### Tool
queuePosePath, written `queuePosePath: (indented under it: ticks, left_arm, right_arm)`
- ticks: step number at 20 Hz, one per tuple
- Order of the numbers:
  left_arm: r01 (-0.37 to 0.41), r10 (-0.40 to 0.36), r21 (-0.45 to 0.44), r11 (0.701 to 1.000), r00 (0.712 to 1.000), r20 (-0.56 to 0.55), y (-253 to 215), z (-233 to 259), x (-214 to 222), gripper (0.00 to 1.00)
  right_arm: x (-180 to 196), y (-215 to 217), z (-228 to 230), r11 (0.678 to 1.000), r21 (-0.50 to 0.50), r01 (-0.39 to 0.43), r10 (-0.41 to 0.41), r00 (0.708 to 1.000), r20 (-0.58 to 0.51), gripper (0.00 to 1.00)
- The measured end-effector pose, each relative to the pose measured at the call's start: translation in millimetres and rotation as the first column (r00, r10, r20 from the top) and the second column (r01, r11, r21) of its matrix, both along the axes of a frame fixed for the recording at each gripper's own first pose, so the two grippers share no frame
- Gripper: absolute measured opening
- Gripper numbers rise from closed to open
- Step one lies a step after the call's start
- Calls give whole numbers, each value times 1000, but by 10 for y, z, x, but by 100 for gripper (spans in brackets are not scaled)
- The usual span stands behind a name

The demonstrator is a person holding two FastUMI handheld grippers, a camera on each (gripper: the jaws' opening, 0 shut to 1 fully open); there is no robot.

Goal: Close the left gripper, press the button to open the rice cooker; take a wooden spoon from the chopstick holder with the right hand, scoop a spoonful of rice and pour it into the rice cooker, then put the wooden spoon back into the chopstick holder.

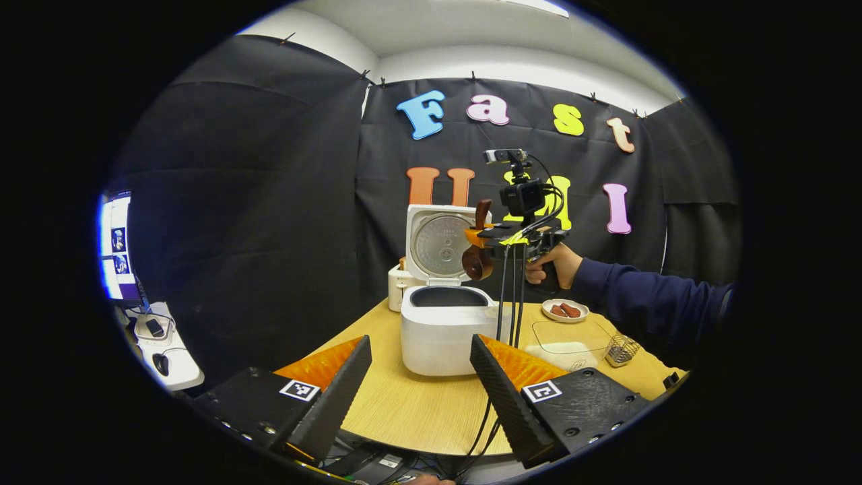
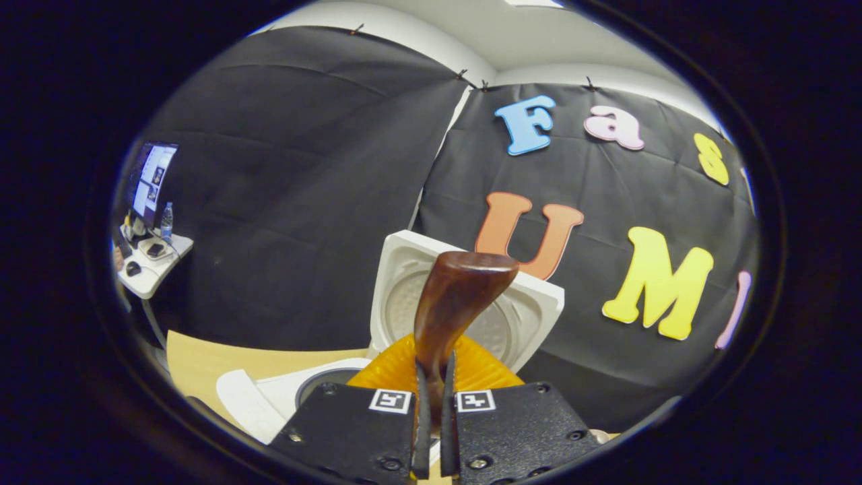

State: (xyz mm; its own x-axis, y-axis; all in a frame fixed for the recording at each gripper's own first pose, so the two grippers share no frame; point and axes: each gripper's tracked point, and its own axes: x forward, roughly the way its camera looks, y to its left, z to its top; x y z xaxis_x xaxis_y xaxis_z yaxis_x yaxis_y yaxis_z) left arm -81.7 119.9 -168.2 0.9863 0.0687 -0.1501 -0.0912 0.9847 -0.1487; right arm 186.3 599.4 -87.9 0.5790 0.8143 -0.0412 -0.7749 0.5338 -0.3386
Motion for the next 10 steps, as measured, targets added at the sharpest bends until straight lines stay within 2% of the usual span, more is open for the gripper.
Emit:
queuePosePath:
  ticks: [4,10]
  left_arm:
    - [2,-2,18,1000,1000,11,-82,47,1,94]
    - [27,-28,22,999,999,43,-372,187,124,94]
  right_arm:
    - [-58,-401,149,998,58,26,-24,999,-32,12]
    - [-32,-1485,385,971,165,171,-153,982,-115,13]
